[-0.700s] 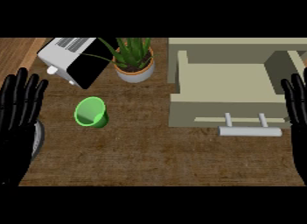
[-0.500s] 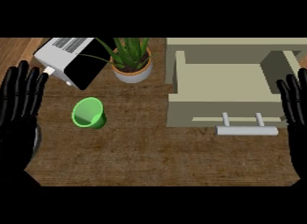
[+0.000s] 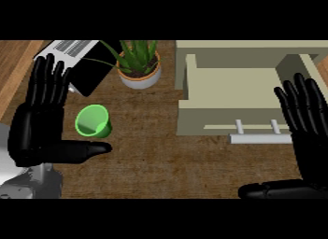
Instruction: Pick up the cup, place it into the drawer and close the drawer
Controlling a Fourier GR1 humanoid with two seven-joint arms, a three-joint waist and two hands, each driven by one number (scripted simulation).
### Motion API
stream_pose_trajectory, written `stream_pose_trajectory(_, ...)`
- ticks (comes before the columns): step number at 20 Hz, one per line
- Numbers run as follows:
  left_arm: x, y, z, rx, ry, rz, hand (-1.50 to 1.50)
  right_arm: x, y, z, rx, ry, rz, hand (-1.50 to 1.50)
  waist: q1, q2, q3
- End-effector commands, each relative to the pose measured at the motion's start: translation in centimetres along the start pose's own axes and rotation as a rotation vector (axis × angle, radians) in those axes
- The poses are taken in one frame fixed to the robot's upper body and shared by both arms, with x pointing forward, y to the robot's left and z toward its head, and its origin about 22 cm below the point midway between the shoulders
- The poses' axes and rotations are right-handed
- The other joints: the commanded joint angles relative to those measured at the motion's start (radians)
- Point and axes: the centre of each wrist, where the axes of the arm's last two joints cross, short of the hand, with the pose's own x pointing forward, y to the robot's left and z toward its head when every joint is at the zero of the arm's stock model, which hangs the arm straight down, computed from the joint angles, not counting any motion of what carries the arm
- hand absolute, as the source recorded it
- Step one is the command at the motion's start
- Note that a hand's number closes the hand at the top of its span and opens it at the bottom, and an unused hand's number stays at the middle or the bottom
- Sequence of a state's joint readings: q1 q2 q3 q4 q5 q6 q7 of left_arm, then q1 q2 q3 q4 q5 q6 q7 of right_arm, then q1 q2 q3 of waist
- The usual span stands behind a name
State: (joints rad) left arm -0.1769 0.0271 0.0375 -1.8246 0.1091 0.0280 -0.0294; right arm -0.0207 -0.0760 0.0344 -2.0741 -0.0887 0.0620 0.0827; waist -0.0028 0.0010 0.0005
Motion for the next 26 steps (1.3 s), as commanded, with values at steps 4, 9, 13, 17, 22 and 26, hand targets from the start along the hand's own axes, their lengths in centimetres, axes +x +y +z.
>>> stream_pose_trajectory(4,0.3,-0.3,-2.1,0.004,0.021,0.040,-1.50,-0.7,-1.2,-1.6,0.001,0.001,-0.027,-1.50,0.003,-0.001,0.000)
stream_pose_trajectory(9,-1.0,-0.3,-1.6,0.025,0.023,0.029,-1.50,-0.4,-1.4,-1.8,0.004,-0.001,-0.017,-1.50,0.003,-0.001,0.000)
stream_pose_trajectory(13,-1.2,-1.8,-2.4,0.033,0.056,0.013,-1.50,-0.4,1.3,-0.5,0.025,-0.012,-0.013,-1.50,0.001,-0.002,0.000)
stream_pose_trajectory(17,-2.3,-0.8,-3.2,0.042,0.058,-0.006,-1.50,-1.7,0.1,-1.3,0.009,0.003,-0.020,-1.50,0.001,-0.001,0.000)
stream_pose_trajectory(22,-1.8,1.0,-1.1,0.074,0.103,-0.012,-1.50,1.3,0.3,-1.4,-0.015,-0.008,-0.018,-1.50,0.002,-0.002,-0.001)
stream_pose_trajectory(26,-4.6,0.7,0.0,0.097,0.163,-0.026,-1.50,0.7,0.1,-2.8,-0.003,-0.005,-0.007,-1.50,0.002,-0.001,-0.001)
